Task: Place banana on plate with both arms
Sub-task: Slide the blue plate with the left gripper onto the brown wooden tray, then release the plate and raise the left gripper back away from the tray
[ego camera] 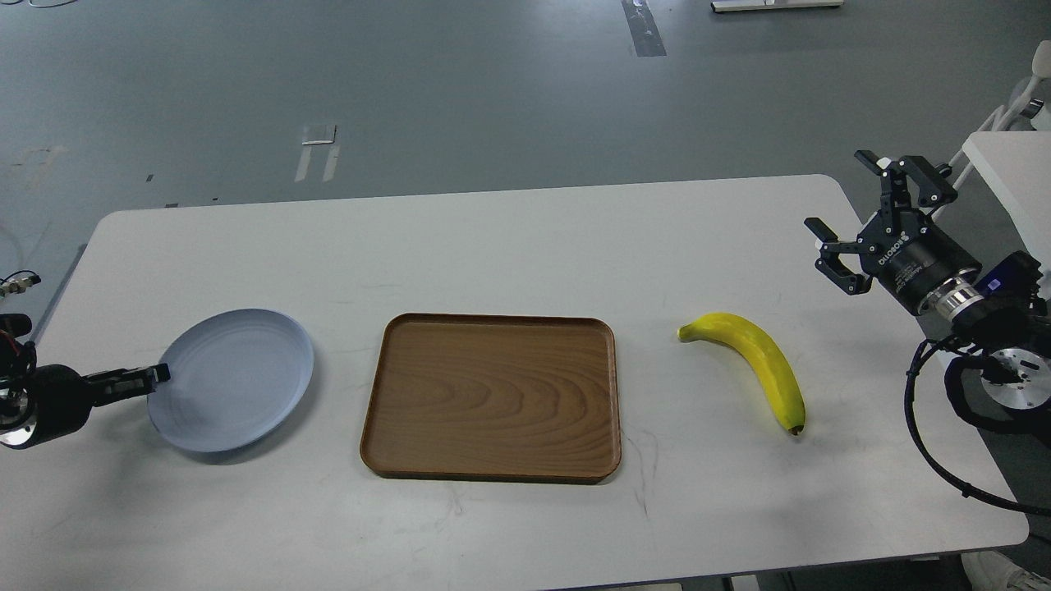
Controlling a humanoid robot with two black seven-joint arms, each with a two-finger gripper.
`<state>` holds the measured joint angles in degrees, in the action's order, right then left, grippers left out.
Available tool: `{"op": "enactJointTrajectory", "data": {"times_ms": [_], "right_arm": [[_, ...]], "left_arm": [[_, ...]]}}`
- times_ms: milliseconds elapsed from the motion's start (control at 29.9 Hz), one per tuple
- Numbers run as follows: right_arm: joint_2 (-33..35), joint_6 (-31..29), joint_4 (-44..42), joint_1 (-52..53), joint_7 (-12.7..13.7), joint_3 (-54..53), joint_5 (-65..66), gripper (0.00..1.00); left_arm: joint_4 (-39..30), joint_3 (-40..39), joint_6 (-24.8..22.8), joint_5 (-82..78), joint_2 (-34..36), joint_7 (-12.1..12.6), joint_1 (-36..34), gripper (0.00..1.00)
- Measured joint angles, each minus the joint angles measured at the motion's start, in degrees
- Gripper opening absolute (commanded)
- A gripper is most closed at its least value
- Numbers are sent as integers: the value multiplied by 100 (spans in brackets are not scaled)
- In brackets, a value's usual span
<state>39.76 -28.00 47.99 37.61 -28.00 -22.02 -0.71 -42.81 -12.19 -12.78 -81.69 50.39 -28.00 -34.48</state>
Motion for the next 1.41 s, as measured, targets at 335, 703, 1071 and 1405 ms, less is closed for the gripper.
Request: {"op": "enactJointTrajectory", "data": {"times_ms": [335,703,1071,1405], "right_arm": [[15,0,-20,3,0,-5,0,100],[150,0,-89,3,0,-5,1,100],[570,0,-97,-196,0,-3,1,100],[677,0,-89,-245,0,-14,1,100]], "left_arm": [[-231,-7,-235,62,59,1,-816,0],[-2062,234,-868,-425,-416,0,-2534,0],[-1764,710,-998,-1109,-2122,1,-2638,0],[-259,1287,-792,-1109,-3156,0,-2577,0]]}}
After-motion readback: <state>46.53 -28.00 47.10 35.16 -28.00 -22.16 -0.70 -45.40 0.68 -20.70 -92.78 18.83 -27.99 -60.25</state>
